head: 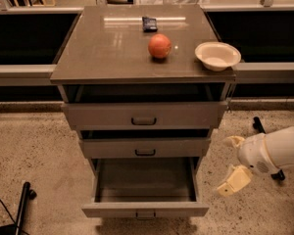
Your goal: Close bottom drawer
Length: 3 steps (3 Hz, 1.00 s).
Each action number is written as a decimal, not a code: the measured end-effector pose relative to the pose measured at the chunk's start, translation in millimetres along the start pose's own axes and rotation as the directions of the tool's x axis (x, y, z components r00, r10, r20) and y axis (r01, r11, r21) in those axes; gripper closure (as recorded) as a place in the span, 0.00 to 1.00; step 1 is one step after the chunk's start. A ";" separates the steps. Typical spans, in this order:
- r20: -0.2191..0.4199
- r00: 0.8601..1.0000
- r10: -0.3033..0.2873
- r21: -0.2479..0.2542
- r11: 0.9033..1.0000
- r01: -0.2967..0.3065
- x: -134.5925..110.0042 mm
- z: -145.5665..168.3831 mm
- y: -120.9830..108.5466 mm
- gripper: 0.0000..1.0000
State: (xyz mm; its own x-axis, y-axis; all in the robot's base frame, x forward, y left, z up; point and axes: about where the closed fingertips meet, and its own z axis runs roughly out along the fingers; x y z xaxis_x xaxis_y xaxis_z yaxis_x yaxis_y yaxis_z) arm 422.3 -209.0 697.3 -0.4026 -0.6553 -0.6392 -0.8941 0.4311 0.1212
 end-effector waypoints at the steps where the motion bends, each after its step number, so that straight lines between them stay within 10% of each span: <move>1: 0.092 0.993 0.076 -0.025 0.997 -0.074 8.6 57.8 -8.1 0.00; 2: 0.198 0.974 0.108 -0.059 0.993 -0.098 31.4 144.2 -4.9 0.00; 3: 0.292 0.950 0.114 0.015 0.992 -0.123 53.1 198.8 -32.6 0.00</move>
Offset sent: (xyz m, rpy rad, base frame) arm 0.0986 0.0754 -0.2630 0.2914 -0.1781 -0.3434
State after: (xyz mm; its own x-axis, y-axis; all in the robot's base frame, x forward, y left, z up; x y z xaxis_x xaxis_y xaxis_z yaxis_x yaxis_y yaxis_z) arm 469.0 -134.5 508.4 -0.4269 -0.3923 -0.8147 -0.8346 0.5179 0.1879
